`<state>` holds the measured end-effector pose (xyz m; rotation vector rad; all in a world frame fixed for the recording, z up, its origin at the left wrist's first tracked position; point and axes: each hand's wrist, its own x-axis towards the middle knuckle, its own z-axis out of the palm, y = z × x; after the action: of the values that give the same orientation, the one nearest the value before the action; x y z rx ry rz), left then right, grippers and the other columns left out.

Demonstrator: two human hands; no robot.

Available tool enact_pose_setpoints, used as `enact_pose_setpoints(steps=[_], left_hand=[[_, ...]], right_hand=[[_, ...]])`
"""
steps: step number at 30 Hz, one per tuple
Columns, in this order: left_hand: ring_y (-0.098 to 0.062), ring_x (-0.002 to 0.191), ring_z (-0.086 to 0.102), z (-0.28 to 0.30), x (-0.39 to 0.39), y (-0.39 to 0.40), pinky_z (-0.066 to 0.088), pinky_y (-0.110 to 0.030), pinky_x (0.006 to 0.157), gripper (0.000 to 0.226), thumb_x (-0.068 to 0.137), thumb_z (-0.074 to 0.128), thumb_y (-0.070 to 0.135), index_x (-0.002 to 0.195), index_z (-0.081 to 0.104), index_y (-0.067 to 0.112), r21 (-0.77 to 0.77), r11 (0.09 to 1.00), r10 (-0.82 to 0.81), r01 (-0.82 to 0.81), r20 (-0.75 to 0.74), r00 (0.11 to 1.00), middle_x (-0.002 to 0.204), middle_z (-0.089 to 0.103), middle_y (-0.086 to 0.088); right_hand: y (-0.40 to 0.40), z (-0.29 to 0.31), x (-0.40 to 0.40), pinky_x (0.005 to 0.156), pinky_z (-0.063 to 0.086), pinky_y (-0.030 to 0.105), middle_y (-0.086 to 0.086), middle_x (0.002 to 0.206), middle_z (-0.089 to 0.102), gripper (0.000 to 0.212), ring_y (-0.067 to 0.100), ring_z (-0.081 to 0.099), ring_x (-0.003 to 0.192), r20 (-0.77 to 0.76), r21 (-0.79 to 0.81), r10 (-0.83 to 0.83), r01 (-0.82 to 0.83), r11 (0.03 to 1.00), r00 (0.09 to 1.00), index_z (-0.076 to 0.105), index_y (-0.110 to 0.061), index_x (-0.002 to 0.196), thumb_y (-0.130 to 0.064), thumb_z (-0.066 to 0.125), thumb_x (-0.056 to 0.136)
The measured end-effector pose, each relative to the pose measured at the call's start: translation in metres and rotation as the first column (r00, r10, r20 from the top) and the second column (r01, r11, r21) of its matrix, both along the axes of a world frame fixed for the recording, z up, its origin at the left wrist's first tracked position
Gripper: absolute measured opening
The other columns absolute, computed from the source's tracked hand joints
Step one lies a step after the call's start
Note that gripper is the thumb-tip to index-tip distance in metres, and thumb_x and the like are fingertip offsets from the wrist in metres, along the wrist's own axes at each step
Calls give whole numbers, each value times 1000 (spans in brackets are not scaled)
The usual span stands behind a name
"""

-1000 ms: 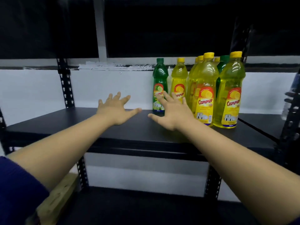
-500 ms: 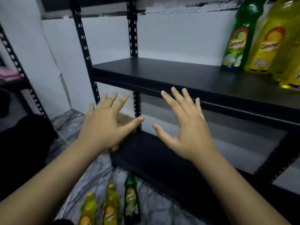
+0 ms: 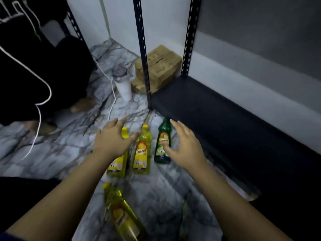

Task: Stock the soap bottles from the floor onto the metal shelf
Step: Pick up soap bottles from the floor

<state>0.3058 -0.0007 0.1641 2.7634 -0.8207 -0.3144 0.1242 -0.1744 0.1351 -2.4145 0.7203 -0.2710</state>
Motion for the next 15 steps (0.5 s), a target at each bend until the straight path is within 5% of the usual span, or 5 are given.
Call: enact_pose_setpoints(steps=[7, 12, 15], left_hand=[[-38, 145, 43, -110, 0, 30, 42, -52, 114, 102, 75, 42, 84, 159, 36, 26, 133, 986, 120, -96, -186, 975, 162, 39, -13], [-38, 150, 34, -155, -6, 43, 36, -51, 118, 80, 93, 60, 55, 161, 33, 22, 154, 983, 127, -104, -150, 980, 165, 32, -15], [-40, 145, 37, -180, 2, 61, 37, -54, 116, 86, 83, 52, 46, 161, 30, 16, 100, 978, 196, -184, -127, 972, 158, 40, -19]], right_hand=[[46, -81, 14, 110, 43, 45, 2, 164, 39, 90, 27, 40, 146, -153, 55, 99, -92, 994, 983, 25, -26, 165, -58, 66, 91], [92, -135, 26, 101, 51, 49, 7, 156, 45, 84, 33, 46, 138, -188, 95, 225, -210, 973, 956, 34, -22, 161, -52, 66, 89], [123, -168, 21, 96, 53, 54, 11, 156, 44, 78, 38, 48, 135, -253, 125, 247, -221, 967, 936, 44, -19, 155, -53, 60, 87]])
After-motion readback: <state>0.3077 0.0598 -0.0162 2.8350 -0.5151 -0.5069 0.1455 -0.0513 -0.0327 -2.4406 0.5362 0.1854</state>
